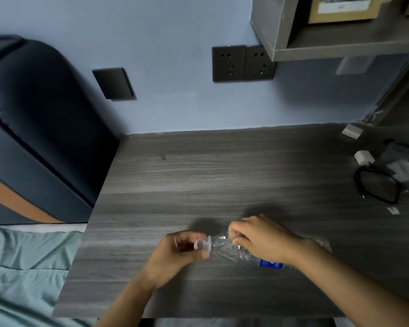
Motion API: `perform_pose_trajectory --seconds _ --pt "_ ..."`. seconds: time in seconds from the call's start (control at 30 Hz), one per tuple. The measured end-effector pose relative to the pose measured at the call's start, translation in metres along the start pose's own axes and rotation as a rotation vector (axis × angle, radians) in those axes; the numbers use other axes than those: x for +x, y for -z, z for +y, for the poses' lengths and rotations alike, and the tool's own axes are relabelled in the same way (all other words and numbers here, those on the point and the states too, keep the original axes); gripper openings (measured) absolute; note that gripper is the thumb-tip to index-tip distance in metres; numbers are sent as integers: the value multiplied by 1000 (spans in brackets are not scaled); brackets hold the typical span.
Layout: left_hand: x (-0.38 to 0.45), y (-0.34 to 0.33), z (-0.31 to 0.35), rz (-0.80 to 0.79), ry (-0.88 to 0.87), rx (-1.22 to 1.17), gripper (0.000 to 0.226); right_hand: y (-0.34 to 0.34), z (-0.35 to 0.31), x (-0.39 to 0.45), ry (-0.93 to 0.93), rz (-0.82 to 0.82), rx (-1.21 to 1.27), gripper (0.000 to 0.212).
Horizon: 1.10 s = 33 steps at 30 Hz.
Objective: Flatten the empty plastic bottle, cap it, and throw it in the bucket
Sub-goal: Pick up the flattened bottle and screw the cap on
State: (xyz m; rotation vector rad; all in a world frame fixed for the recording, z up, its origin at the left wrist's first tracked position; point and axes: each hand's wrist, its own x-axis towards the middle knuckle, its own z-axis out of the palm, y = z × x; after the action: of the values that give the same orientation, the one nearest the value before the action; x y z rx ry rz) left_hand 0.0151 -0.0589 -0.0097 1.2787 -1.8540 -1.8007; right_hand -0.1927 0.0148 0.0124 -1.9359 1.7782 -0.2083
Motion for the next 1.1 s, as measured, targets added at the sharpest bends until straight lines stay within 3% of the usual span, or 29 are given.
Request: perform_pose_trajectory --seconds 0.23,0.33,0.5,0.8,1.1 --pt "-2 -4 15 -93 88 -119 8 3 -10 -8 60 50 -168 17" --pt "-2 -3 20 -135 162 -132 23 2 -12 -12 84 73 -240 16" --pt "-6 -4 29 -201 281 -164 28 -2 -18 -18 100 63 -263 17" --pt "-15 -9 34 -98 91 -63 22 -1 -14 -23 -11 62 -116 17" --pt "-22 -8 35 -109 123 -45 20 -6 -22 -32 -2 73 -117 18"
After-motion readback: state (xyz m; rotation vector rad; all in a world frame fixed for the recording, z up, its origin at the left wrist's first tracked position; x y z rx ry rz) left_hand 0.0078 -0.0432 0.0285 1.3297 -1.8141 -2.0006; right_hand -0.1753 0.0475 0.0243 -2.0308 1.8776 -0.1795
